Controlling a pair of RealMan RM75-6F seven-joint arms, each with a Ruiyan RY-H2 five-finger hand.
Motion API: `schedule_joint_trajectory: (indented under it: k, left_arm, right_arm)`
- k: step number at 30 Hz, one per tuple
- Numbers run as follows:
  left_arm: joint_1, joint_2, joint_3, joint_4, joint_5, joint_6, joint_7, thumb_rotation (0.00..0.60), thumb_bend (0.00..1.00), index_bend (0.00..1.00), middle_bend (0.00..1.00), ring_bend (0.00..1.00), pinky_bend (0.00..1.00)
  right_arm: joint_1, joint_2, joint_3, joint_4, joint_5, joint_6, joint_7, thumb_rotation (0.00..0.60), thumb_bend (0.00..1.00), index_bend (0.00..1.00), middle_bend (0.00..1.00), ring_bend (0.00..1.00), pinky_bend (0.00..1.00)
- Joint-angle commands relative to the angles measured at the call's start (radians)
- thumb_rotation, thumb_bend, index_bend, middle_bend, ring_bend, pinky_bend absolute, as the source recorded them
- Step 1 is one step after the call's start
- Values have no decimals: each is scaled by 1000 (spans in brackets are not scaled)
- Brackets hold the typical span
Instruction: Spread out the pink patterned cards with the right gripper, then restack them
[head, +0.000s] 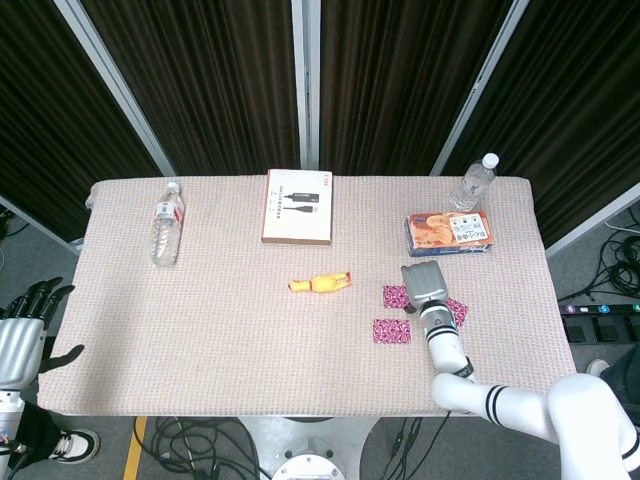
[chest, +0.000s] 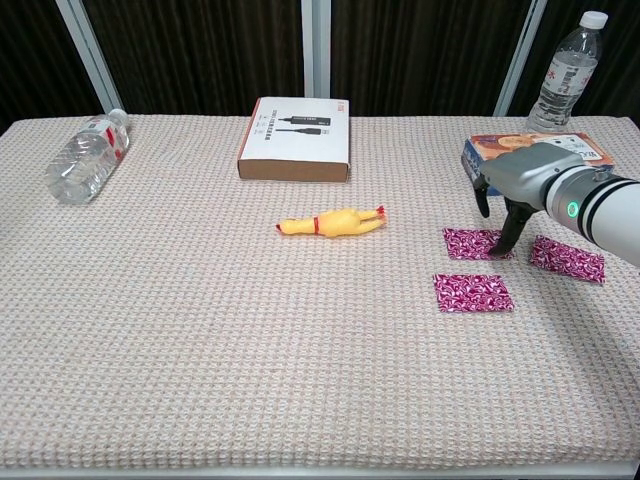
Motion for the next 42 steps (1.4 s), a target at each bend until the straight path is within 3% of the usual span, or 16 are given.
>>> schedule_joint_trajectory:
  k: [1,15,19,25,42]
  left_arm:
    - [0,0,1,-1,1,0,1,600,0,227,219,134,241]
    - [1,-1,1,2,0,0,-3,600,0,227,219,134,241]
    - [2,0,1,3,0,1,-5,600,0,227,219,134,241]
    - [2,1,0,3,0,1,-7,600,0,227,219,134,241]
    - [1,0,-1,5,-3,-2,-7,600,0,227,219,134,241]
  right_arm:
    - [0,-4,1,5,5,-9,-2,482,0,411,1000,885,918]
    - [-3,-24,-4,24,8,-31,-4,476,0,398,1000,876,910]
    - [-2,-23,3,25,5,-36,3,426,0,381,1000,871,906]
    - [2,-18,6,23,22,-47,-7,403,0,315,1000,865,902]
    - [10,-20,3,23,50,-54,-21,406,26,352,1000,863,902]
